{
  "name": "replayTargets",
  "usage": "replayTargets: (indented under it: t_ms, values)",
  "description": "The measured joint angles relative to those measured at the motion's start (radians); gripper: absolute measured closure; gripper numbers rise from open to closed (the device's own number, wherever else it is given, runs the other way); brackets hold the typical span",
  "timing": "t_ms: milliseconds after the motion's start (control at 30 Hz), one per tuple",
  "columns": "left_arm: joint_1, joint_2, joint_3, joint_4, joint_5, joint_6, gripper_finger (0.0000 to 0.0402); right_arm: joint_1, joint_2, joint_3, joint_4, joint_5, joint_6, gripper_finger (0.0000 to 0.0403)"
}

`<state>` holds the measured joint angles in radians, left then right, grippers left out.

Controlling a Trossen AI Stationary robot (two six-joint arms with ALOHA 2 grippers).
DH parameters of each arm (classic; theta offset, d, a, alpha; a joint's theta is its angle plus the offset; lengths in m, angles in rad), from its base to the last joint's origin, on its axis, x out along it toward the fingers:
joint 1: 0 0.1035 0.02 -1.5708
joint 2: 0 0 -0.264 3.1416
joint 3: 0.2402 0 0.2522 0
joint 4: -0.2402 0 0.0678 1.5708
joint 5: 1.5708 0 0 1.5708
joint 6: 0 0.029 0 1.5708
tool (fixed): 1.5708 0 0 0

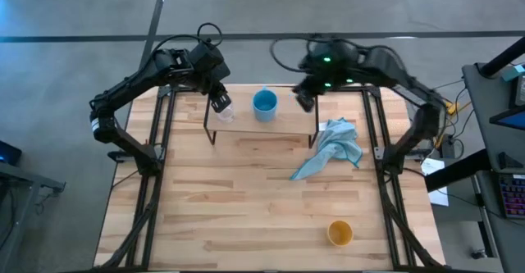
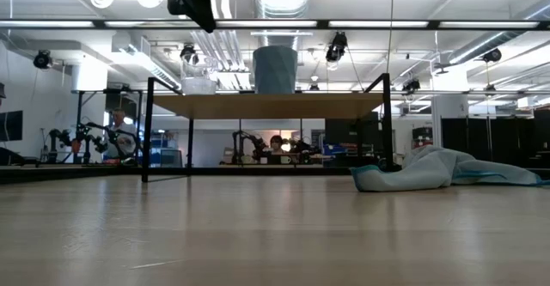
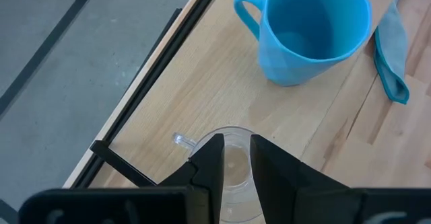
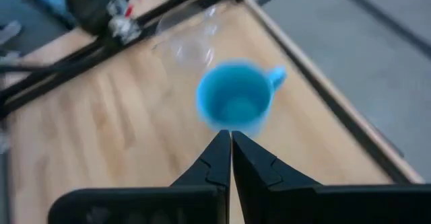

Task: Stack small to large cups/mugs on shelf
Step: Put the yellow cup on the shelf

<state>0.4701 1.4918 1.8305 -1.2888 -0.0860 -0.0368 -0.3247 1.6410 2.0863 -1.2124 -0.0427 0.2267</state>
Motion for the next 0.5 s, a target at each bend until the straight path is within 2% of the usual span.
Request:
replayTargets:
  t_ms: [267, 500]
  values:
    - [0.0, 0.0, 0.0, 0.001, -0.001, 0.0, 0.0343, 0.064, -0.109, 0.0, -0.352, -0.015, 0.061, 0.0388]
    - [0.0, 0.0, 0.0, 0.0, -0.001, -0.002, 0.0343, 0.092, -0.135, -0.042, -0.364, -0.1, 0.116, 0.0347]
